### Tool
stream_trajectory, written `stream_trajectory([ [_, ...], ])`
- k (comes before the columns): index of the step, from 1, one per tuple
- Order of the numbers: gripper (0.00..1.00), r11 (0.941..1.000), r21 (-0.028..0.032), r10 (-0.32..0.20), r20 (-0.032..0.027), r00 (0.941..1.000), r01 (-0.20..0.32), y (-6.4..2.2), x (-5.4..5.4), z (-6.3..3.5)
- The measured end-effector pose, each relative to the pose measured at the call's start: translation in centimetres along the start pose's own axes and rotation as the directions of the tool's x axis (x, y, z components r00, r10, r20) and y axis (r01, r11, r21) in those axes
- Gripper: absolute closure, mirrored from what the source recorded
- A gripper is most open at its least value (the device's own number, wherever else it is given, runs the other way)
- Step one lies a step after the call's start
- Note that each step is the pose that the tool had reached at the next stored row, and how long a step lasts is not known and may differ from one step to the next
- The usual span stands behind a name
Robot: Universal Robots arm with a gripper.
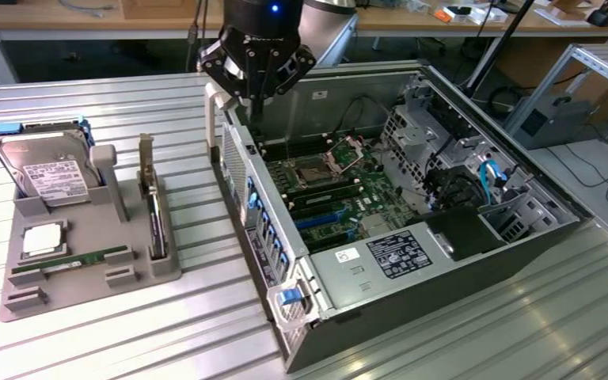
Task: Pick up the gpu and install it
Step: 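Reach for the gpu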
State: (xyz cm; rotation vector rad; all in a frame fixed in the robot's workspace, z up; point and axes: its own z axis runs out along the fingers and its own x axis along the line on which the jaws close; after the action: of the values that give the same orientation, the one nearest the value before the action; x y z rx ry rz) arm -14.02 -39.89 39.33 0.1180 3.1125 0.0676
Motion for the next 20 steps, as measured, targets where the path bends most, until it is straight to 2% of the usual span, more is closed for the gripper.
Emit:
stream_trajectory([
  [20,0.89,1.0000,0.0000,0.000,0.0000,1.0000,0.000,-0.05,0.63,-0.02],
])
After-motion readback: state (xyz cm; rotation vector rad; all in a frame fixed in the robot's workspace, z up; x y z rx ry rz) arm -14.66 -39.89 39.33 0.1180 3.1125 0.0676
